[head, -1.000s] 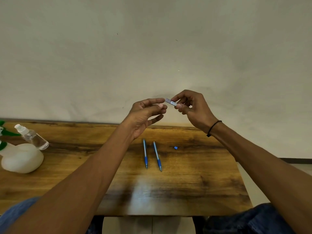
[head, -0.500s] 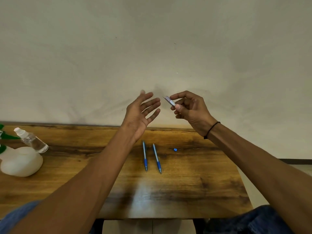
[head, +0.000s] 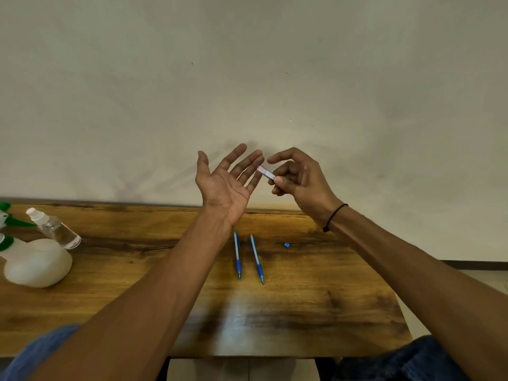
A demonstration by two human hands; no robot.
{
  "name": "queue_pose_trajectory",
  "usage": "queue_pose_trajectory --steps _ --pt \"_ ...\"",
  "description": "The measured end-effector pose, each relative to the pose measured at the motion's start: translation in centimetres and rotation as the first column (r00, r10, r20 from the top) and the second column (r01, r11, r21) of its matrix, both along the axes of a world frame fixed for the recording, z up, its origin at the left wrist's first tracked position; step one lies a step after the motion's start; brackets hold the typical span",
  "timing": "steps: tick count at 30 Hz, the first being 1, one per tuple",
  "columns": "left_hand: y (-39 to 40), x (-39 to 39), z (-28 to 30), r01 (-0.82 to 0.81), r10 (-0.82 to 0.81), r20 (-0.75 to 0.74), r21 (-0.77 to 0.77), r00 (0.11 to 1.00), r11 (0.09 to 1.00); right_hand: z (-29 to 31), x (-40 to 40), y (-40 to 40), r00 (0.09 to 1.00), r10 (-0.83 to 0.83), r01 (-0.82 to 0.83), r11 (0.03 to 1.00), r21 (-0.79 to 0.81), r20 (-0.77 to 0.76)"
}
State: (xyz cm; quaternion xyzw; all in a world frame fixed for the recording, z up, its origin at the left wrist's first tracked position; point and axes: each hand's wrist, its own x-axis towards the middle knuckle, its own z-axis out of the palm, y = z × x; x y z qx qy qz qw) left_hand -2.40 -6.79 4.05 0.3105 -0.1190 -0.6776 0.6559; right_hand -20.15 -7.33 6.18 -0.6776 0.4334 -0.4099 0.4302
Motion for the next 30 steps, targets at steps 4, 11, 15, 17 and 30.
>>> queue_pose_trajectory --steps 4,11,15,17,30 --pt "0.0 -0.8 -0.2 -0.008 0.006 -0.066 -0.024 0.998 1.0 0.8 0.6 0.4 0.967 0.001 -0.068 0.964 -0.258 -0.253" --pt "-0.1 -1.7 -0.3 0.009 -0.014 -0.104 -0.04 0.995 0.999 1.6 0.6 0.6 0.937 -0.003 -0.127 0.929 -0.348 -0.35" --pt "0.0 -2.1 -0.4 0.026 -0.033 -0.112 -0.058 0.993 0.998 1.9 0.6 0.8 0.915 0.001 -0.166 0.912 -0.376 -0.403" --pt "0.0 -2.3 -0.6 0.017 -0.023 -0.117 -0.053 0.993 0.998 2.0 0.5 0.8 0.918 -0.001 -0.167 0.906 -0.389 -0.396" --pt "0.1 -2.6 -0.7 0.025 -0.03 -0.131 -0.043 0.991 0.999 2.0 0.6 0.7 0.9 -0.02 -0.164 0.91 -0.38 -0.436"
